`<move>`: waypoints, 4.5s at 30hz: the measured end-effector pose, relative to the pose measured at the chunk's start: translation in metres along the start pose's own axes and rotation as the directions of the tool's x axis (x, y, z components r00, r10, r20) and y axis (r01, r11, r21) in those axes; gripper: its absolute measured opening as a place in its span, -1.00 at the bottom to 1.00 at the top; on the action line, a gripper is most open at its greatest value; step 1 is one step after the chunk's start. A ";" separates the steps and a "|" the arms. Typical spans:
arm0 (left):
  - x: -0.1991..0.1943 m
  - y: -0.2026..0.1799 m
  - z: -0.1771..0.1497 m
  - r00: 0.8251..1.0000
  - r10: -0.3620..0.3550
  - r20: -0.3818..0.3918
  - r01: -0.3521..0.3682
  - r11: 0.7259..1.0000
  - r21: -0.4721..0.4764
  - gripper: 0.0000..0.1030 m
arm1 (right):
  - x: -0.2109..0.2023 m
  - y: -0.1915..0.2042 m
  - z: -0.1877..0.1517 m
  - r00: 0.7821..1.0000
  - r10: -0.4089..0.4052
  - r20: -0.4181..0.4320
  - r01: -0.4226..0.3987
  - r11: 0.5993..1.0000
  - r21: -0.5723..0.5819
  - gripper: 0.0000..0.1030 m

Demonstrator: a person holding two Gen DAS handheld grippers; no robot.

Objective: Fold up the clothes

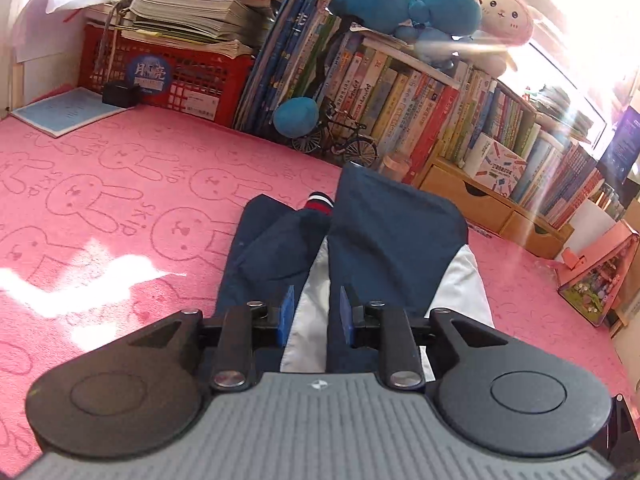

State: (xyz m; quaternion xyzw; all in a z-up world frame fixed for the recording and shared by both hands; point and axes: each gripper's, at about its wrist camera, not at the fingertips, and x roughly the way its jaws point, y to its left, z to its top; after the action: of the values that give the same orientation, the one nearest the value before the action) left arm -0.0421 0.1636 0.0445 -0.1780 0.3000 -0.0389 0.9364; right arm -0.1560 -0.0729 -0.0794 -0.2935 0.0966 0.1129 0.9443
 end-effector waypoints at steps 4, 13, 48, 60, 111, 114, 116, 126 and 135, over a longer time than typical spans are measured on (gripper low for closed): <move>-0.028 0.007 -0.010 0.996 -0.088 -0.010 0.087 0.995 -0.046 -0.35 | 0.004 -0.014 0.001 0.999 0.020 -0.028 -0.017 0.996 0.088 0.55; -0.020 -0.015 -0.077 0.903 -0.394 -0.171 0.352 0.907 -0.232 0.40 | 0.004 -0.010 0.002 0.999 -0.013 -0.033 0.015 0.998 0.068 0.56; 0.009 -0.041 -0.111 0.775 -0.631 0.041 0.537 0.623 -0.569 0.74 | 0.002 -0.072 -0.013 0.998 0.064 0.024 -0.068 0.887 0.457 0.55; 0.012 -0.096 -0.098 0.941 -0.322 0.107 0.336 0.930 -0.151 0.83 | 0.000 -0.064 -0.011 0.998 0.052 0.028 -0.059 0.903 0.425 0.62; -0.003 -0.042 -0.081 0.922 0.130 0.366 -0.232 0.939 0.252 -0.79 | -0.001 -0.015 0.004 0.997 0.076 0.015 -0.077 0.992 0.096 0.99; -0.013 -0.044 -0.070 0.897 0.117 0.426 -0.261 0.918 0.297 -0.74 | -0.003 -0.014 0.004 0.995 0.095 0.031 -0.098 0.992 0.084 1.00; -0.015 -0.036 -0.058 0.910 0.109 0.400 -0.221 0.943 0.247 -0.72 | -0.003 -0.014 0.004 0.994 0.106 0.038 -0.109 0.991 0.081 1.00; -0.002 0.056 -0.057 0.979 -0.028 0.202 0.047 0.995 -0.090 -0.49 | -0.002 -0.012 0.004 0.993 0.117 0.034 -0.119 0.991 0.062 1.00; -0.018 0.055 -0.047 0.914 0.263 0.310 -0.269 0.963 -0.023 -0.47 | -0.003 -0.011 0.004 0.995 0.097 0.036 -0.099 0.994 0.056 1.00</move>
State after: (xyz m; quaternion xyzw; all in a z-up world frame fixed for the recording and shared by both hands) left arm -0.0852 0.2039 -0.0010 -0.1298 0.1699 0.1141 0.9702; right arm -0.1556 -0.0799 -0.0700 -0.2592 0.0982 0.1611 0.9472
